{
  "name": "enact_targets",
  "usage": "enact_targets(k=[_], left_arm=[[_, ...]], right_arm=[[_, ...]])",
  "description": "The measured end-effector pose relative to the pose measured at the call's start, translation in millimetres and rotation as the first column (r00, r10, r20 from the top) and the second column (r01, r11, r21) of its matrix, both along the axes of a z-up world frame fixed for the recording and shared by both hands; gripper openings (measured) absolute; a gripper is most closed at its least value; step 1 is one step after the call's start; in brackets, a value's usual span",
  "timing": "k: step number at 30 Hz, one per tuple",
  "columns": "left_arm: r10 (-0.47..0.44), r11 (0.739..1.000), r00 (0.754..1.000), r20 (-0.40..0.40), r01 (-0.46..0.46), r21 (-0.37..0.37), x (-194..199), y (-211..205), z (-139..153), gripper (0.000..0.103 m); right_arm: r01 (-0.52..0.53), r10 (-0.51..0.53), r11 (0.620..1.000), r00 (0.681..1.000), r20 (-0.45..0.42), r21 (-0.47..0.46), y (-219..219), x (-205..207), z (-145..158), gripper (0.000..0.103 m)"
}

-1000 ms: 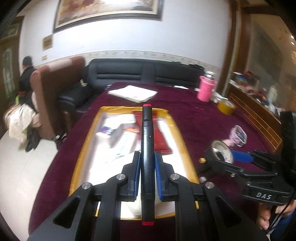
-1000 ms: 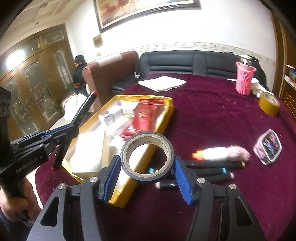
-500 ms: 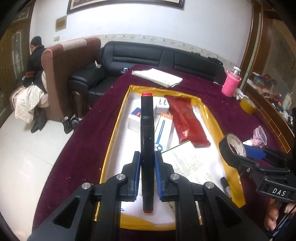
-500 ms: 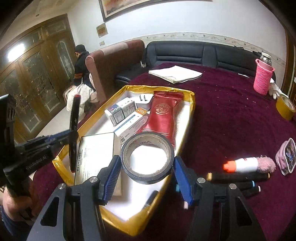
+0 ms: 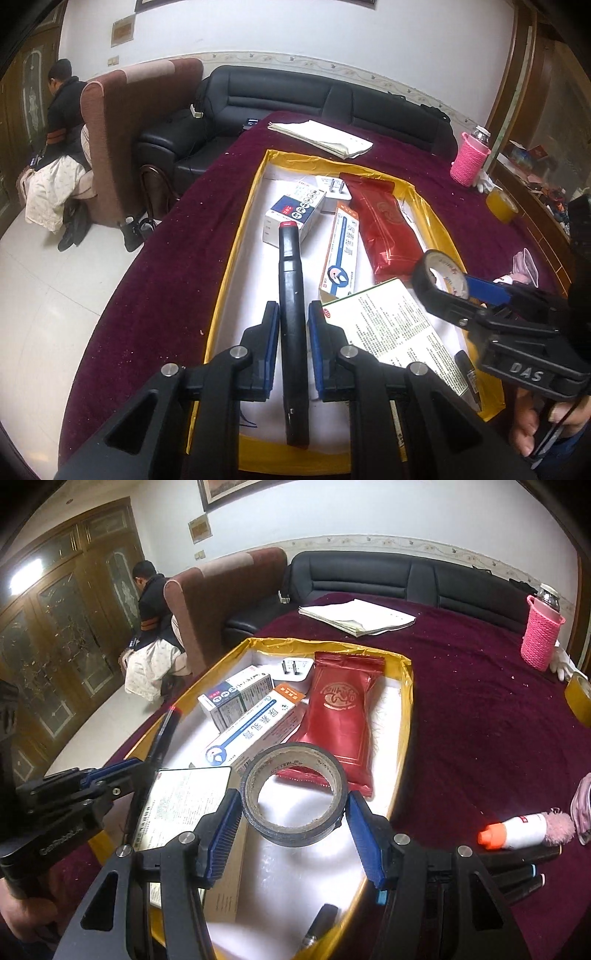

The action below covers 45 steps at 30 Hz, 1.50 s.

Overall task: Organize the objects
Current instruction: 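Carry the marker and tape roll into the tray and open both grippers, then grasp a black marker with the left gripper while the right grasps another black marker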

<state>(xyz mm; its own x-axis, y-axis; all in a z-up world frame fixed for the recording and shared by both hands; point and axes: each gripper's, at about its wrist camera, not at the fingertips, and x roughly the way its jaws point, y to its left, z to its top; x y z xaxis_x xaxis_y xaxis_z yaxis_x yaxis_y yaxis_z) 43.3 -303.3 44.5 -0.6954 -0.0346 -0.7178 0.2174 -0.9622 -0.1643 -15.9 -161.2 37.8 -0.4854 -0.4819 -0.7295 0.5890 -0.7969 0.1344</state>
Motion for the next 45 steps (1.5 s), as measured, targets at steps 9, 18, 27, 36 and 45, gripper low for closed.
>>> enact_targets(k=[9,18,27,36,45], left_arm=[[0.001,1.000,1.000,0.002,-0.001,-0.001,-1.7,-0.7,0.4,0.014],[0.007,1.000,1.000,-0.004,-0.007,-0.002,1.5,3.2,2.0,0.028],[0.012,1.000,1.000,-0.029,-0.012,-0.014,9.4,11.7,15.3,0.045],[-0.067,0.996,0.996,-0.057,0.063,-0.062,11.8,51.8,35.2,0.048],[-0.378,0.923,0.926,-0.026,0.374,-0.087,2.3,140.5,36.4,0.063]], right_arm=[[0.007,-0.007,1.000,1.000,0.027,0.004,-3.2,-5.7,-11.6,0.064],[-0.004,0.004,1.000,0.999,0.036,0.017,-5.2,-5.2,-11.4,0.065],[0.001,0.001,0.999,0.999,0.039,-0.041,12.3,0.0,3.0,0.066],[0.028,-0.025,0.991,0.999,0.022,-0.133,58.3,6.6,28.2,0.072],[0.150,-0.147,0.967,0.989,0.030,-0.204,162.6,-9.0,46.5,0.077]])
